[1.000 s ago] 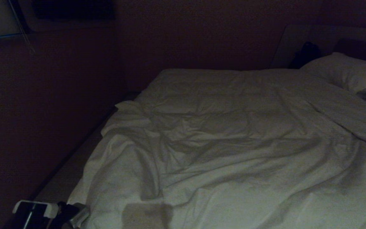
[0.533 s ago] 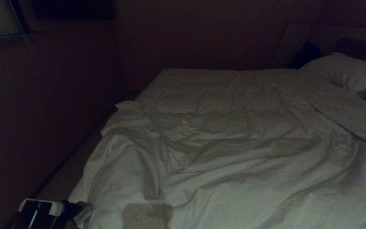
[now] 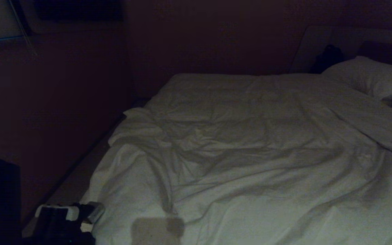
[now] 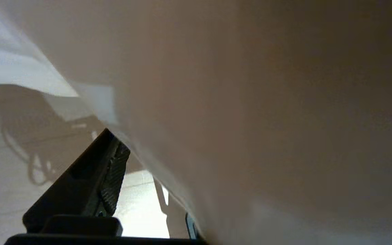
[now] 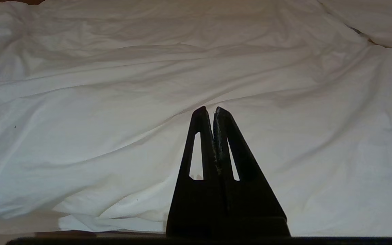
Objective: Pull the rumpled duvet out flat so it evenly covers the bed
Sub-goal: Flatten the corners of the folded blanket
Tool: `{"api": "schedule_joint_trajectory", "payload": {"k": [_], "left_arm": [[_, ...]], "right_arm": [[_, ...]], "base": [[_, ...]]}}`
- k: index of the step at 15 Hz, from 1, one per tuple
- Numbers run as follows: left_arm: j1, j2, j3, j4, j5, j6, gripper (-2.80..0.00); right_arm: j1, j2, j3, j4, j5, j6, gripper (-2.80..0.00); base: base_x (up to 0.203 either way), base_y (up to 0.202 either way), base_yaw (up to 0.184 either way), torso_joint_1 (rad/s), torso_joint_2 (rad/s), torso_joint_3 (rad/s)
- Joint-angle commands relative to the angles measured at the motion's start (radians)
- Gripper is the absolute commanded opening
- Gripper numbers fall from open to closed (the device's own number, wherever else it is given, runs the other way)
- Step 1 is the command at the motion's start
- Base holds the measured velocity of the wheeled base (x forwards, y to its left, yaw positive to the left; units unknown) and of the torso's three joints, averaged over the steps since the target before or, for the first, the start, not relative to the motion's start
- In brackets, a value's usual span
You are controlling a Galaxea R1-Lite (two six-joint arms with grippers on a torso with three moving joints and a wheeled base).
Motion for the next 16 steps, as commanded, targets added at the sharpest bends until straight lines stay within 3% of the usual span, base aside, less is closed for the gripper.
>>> {"api": "schedule_joint_trajectory", "payload": {"k": [1, 8, 16], "left_arm": [[-0.002, 0.040, 0.000, -0.032, -0.001, -0.005, 0.00], [-0.002, 0.112, 0.000, -0.167, 0.000, -0.041, 0.00], [-0.004, 0.110, 0.000, -0.175, 0.000, -0.054, 0.00]], "right_arm": [[0.000, 0.001, 0.000, -0.001, 0.001, -0.001, -2.80], [0.000, 0.001, 0.000, -0.001, 0.001, -0.001, -2.80], [0.000, 0.001, 0.000, -0.001, 0.001, -0.001, -2.80]], "base": [[0.000, 0.000, 0.000, 0.000, 0.00, 0.000], [0.000, 0.000, 0.000, 0.000, 0.00, 0.000], [0.000, 0.000, 0.000, 0.000, 0.00, 0.000]]}}
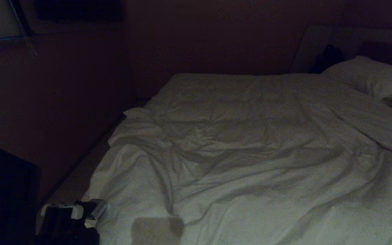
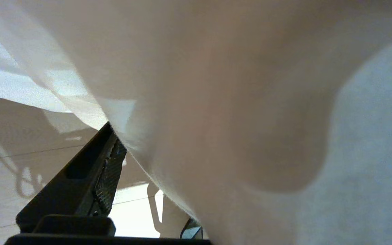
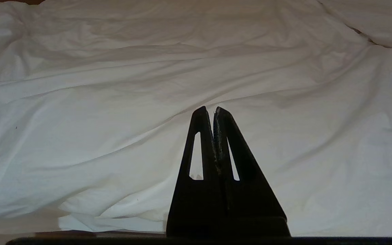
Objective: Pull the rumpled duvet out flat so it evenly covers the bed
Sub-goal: Flatten the corners of the folded blanket
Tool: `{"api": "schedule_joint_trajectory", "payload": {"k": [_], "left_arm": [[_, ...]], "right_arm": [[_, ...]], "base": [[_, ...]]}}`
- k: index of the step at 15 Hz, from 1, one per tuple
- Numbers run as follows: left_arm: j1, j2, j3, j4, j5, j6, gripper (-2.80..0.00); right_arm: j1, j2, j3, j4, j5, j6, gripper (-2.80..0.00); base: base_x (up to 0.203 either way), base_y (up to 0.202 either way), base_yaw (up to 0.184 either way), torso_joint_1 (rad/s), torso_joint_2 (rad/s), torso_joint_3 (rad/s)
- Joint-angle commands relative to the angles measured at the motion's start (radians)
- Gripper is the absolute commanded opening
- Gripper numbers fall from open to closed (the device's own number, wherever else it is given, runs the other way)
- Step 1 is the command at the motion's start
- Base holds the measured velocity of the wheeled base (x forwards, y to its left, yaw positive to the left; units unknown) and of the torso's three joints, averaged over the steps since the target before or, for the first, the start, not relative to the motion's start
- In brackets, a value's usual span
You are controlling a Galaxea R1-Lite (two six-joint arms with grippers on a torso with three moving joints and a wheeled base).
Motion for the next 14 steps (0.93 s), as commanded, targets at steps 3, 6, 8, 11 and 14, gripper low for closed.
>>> {"api": "schedule_joint_trajectory", "payload": {"k": [3, 6, 8, 11, 14], "left_arm": [[0.000, -0.001, 0.000, -0.008, -0.002, -0.001, -2.80], [0.000, 0.000, 0.000, -0.008, 0.000, 0.001, -2.80], [0.000, -0.002, 0.000, -0.010, 0.000, 0.001, -2.80], [0.002, -0.022, 0.000, -0.014, 0.005, 0.000, -2.80], [0.018, -0.031, 0.000, -0.081, 0.094, -0.001, -2.80]], "right_arm": [[0.000, 0.001, 0.000, 0.000, 0.000, 0.000, -2.80], [0.000, 0.001, 0.000, 0.000, 0.000, 0.000, -2.80], [0.000, 0.001, 0.000, 0.000, 0.000, 0.000, -2.80], [0.000, 0.001, 0.000, 0.000, 0.000, 0.000, -2.80], [0.000, 0.001, 0.000, 0.000, 0.000, 0.000, -2.80]], "base": [[0.000, 0.000, 0.000, 0.000, 0.00, 0.000], [0.000, 0.000, 0.000, 0.000, 0.00, 0.000], [0.000, 0.000, 0.000, 0.000, 0.00, 0.000], [0.000, 0.000, 0.000, 0.000, 0.00, 0.000], [0.000, 0.000, 0.000, 0.000, 0.00, 0.000]]}}
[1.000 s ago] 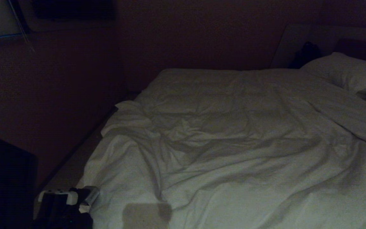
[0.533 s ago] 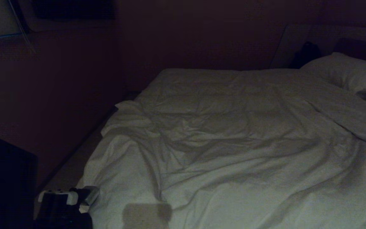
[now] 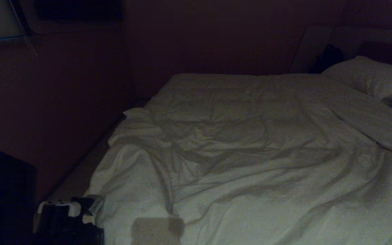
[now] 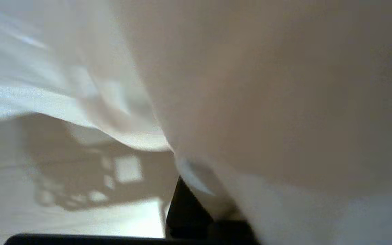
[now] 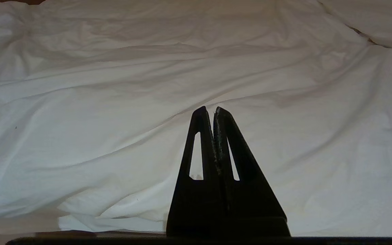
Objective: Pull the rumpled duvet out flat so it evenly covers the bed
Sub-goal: Flatten the corners of the folded blanket
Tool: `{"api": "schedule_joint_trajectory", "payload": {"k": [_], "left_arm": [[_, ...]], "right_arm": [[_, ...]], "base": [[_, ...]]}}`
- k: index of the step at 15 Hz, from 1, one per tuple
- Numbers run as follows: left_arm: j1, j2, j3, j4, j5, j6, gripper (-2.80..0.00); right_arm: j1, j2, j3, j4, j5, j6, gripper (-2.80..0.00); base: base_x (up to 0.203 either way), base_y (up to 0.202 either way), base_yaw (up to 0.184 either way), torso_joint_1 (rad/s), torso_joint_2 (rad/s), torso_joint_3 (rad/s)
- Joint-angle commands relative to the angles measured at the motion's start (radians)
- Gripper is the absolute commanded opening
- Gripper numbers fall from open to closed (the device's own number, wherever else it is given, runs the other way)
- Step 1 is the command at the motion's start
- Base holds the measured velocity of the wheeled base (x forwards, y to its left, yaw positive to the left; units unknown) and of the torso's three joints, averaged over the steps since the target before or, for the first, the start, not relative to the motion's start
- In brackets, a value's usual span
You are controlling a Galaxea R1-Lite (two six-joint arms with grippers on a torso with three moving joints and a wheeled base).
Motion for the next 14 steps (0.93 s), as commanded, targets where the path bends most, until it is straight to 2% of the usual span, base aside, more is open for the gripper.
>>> {"api": "schedule_joint_trajectory", "payload": {"k": [1, 3, 10, 14], "left_arm": [[0.010, -0.011, 0.000, -0.048, 0.063, -0.001, -2.80], [0.023, -0.020, 0.000, -0.063, 0.094, -0.002, -2.80], [0.166, -0.179, -0.001, -0.044, 0.090, 0.007, -2.80], [0.181, -0.213, -0.002, -0.039, 0.085, 0.004, -2.80]], "right_arm": [[0.000, 0.001, 0.000, 0.000, 0.000, 0.000, -2.80], [0.000, 0.001, 0.000, 0.000, 0.000, 0.000, -2.80], [0.000, 0.001, 0.000, 0.000, 0.000, 0.000, -2.80], [0.000, 0.001, 0.000, 0.000, 0.000, 0.000, -2.80]], "base": [[0.000, 0.000, 0.000, 0.000, 0.00, 0.000], [0.000, 0.000, 0.000, 0.000, 0.00, 0.000], [0.000, 0.000, 0.000, 0.000, 0.00, 0.000], [0.000, 0.000, 0.000, 0.000, 0.00, 0.000]]}}
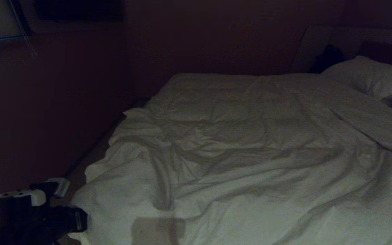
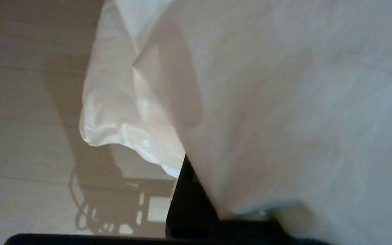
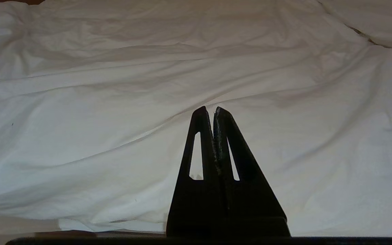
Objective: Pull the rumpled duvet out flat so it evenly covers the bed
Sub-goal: Flatten the corners of the folded blanket
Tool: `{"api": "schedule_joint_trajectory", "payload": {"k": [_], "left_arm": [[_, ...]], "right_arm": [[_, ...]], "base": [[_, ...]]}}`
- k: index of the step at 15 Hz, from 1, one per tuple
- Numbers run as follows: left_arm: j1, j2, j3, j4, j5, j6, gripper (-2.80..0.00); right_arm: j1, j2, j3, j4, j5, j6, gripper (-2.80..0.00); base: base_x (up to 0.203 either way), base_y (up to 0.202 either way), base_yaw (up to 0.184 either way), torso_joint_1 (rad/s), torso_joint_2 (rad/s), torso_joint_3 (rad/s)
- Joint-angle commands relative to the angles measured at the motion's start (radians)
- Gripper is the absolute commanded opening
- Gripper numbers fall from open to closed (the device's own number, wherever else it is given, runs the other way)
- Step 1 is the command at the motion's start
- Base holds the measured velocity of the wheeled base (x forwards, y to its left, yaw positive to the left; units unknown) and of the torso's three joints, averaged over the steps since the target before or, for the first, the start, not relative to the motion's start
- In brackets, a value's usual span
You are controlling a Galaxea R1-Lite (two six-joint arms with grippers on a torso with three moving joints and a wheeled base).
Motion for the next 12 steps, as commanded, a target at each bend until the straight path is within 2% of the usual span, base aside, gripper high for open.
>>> {"api": "schedule_joint_trajectory", "payload": {"k": [1, 7, 12], "left_arm": [[0.011, -0.021, -0.001, -0.015, -0.001, -0.002, -2.80], [0.035, -0.034, -0.001, -0.019, -0.001, -0.001, -2.80], [0.034, -0.099, -0.001, 0.055, -0.013, 0.001, -2.80]], "right_arm": [[0.000, 0.001, 0.000, 0.000, 0.000, -0.001, -2.80], [0.000, 0.001, 0.000, 0.000, 0.000, -0.001, -2.80], [0.000, 0.001, 0.000, 0.000, 0.000, -0.001, -2.80]], "base": [[0.000, 0.000, 0.000, 0.000, 0.00, 0.000], [0.000, 0.000, 0.000, 0.000, 0.00, 0.000], [0.000, 0.000, 0.000, 0.000, 0.00, 0.000]]}}
